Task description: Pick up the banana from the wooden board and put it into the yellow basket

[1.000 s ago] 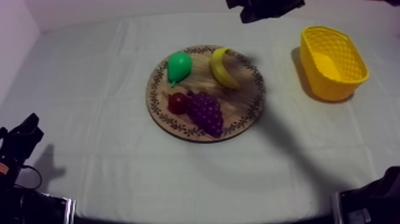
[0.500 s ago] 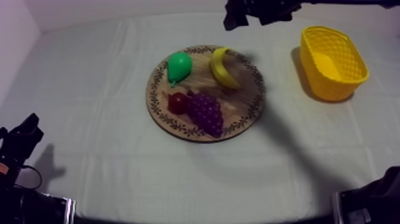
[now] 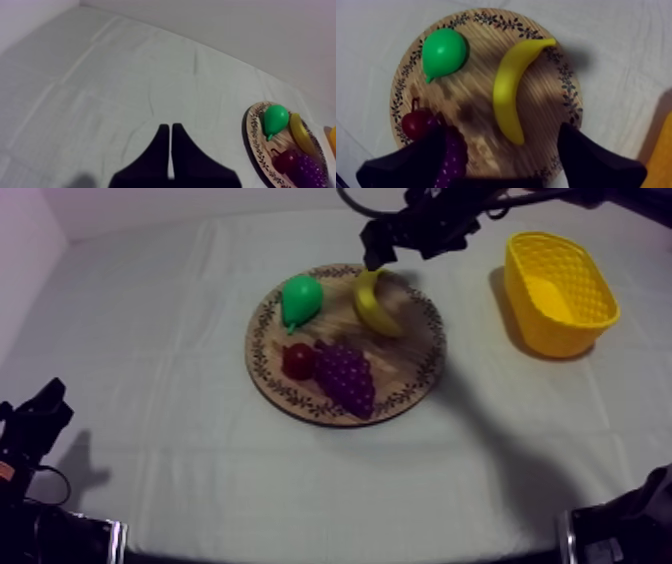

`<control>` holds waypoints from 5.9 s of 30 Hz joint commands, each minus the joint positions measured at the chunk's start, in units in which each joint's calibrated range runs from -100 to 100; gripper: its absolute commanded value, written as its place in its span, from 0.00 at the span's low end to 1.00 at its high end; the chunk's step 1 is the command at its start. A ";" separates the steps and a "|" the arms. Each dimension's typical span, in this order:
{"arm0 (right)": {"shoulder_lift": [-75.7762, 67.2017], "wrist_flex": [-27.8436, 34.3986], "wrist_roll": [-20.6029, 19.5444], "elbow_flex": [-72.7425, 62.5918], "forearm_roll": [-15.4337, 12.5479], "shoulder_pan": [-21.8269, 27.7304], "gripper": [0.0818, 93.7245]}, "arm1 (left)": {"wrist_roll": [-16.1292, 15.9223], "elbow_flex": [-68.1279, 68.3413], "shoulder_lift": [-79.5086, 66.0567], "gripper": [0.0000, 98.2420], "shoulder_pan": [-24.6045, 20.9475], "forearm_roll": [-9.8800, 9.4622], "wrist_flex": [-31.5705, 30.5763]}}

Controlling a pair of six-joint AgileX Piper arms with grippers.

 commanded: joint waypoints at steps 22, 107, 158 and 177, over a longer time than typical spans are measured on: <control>24.70 3.55 -0.24 -16.89 -0.20 -0.60 0.63 | -0.01 0.02 0.00 0.00 -0.03 0.01 -0.01; -2.08 19.95 8.77 -1.54 -2.41 30.13 0.26 | -0.01 0.02 0.00 0.00 -0.03 0.01 -0.01; -3.62 2.58 7.18 8.19 -0.89 29.15 0.03 | -0.01 0.02 0.00 0.00 -0.03 0.01 -0.01; -46.38 -19.24 8.40 49.94 1.12 30.63 0.01 | -0.01 0.02 0.00 0.00 -0.03 0.01 -0.01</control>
